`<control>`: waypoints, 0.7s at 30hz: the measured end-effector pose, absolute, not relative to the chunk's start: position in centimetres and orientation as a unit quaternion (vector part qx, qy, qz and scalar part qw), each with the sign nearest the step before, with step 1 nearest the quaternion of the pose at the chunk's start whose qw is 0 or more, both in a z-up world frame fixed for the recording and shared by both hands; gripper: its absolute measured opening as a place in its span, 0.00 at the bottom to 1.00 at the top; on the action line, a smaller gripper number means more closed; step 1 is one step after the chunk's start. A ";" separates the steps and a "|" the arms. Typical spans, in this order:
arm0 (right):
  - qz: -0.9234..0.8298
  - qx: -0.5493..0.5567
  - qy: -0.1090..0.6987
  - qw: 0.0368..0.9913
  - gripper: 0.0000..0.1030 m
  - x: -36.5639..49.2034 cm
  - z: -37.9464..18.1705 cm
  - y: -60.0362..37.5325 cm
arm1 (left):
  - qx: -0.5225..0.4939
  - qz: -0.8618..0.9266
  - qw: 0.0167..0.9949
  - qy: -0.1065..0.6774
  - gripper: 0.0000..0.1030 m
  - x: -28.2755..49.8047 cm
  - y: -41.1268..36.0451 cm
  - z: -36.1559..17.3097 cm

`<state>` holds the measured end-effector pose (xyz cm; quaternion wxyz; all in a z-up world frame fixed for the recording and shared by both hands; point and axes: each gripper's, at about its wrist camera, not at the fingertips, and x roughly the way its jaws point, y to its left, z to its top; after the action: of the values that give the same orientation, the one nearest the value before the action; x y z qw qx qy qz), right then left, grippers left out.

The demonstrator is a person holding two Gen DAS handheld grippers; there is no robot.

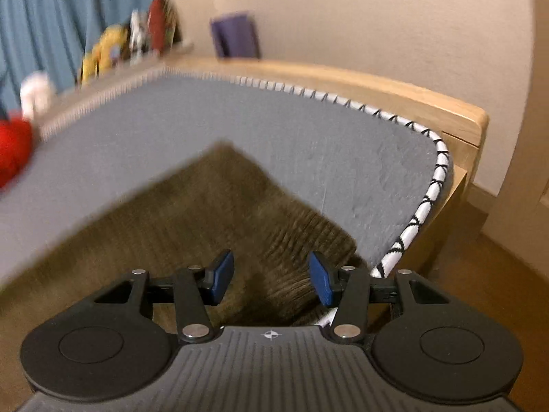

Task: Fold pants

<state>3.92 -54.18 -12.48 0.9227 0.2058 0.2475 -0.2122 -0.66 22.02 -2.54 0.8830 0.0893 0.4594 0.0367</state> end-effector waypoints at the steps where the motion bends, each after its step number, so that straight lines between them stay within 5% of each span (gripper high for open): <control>1: -0.219 0.224 0.226 0.922 0.53 3.2 -12.3 -54.7 | 0.101 0.030 0.893 0.438 0.37 -1.0 21.6 -2.0; 8: -0.226 0.408 0.120 0.876 0.57 -2.6 -14.1 -59.4 | 0.094 -0.037 0.940 0.327 0.56 -1.1 15.8 2.0; 21: -0.156 0.511 0.143 0.833 0.57 0.1 -19.3 -60.2 | 0.137 -0.073 0.928 0.339 0.57 5.1 10.2 -3.0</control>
<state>0.06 -60.16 -19.25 0.8331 0.5112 0.1430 -0.1556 5.14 10.16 -2.99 0.9277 0.1371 0.3395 -0.0735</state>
